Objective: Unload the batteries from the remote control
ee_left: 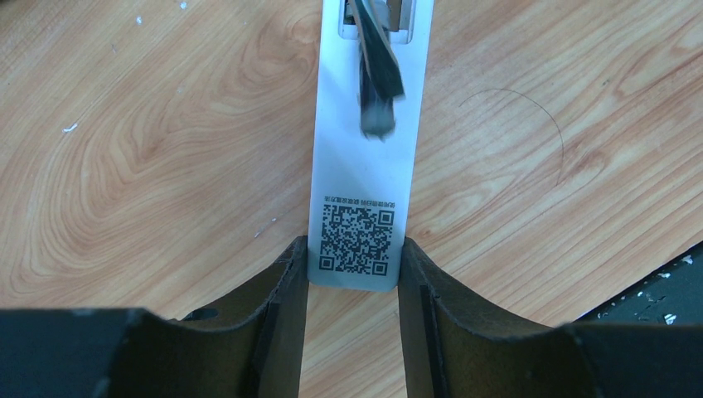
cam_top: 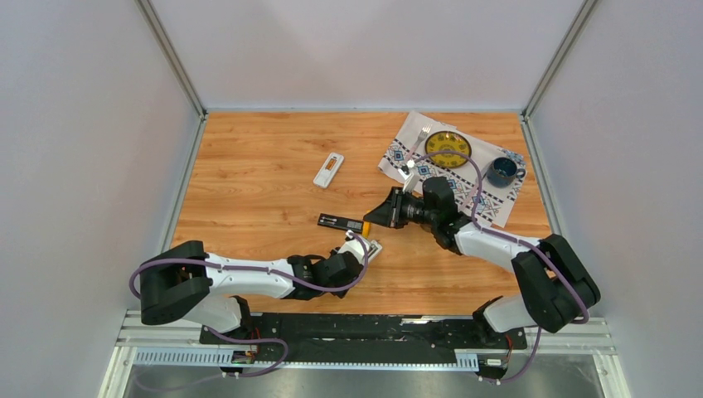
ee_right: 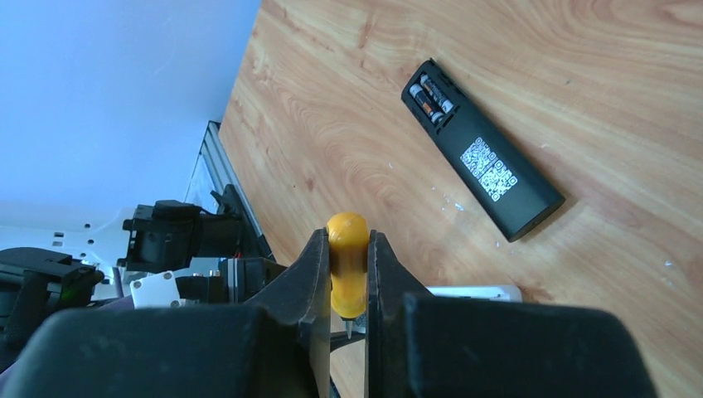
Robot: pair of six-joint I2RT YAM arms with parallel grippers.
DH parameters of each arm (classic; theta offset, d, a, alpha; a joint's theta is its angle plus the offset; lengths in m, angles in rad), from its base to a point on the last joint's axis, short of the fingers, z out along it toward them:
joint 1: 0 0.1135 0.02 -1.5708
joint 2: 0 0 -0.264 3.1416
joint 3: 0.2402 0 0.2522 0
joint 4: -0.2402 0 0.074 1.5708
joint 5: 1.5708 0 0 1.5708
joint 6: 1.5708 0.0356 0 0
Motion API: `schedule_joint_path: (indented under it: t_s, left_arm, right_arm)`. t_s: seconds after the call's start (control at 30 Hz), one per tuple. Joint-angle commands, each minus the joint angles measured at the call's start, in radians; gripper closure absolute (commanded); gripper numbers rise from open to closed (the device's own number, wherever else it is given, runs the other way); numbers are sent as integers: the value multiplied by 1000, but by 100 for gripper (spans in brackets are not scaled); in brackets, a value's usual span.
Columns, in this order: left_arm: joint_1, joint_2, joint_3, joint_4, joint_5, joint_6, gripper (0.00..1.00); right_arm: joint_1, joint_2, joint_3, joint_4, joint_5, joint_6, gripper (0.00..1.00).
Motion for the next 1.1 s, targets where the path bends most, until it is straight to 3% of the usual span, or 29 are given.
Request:
schedule_joint_path:
  t_s: [0.0, 0.57, 1.07]
  left_arm:
    - [-3, 36, -14, -21, 31, -20, 100]
    - [-3, 37, -8, -24, 34, -22, 100]
    - [-3, 43, -5, -23, 52, -32, 100]
  right_arm:
    - [-5, -20, 3, 13, -46, 29, 100]
    - [-24, -71, 46, -141, 97, -77, 100]
    - [21, 60, 131, -112, 76, -11, 100]
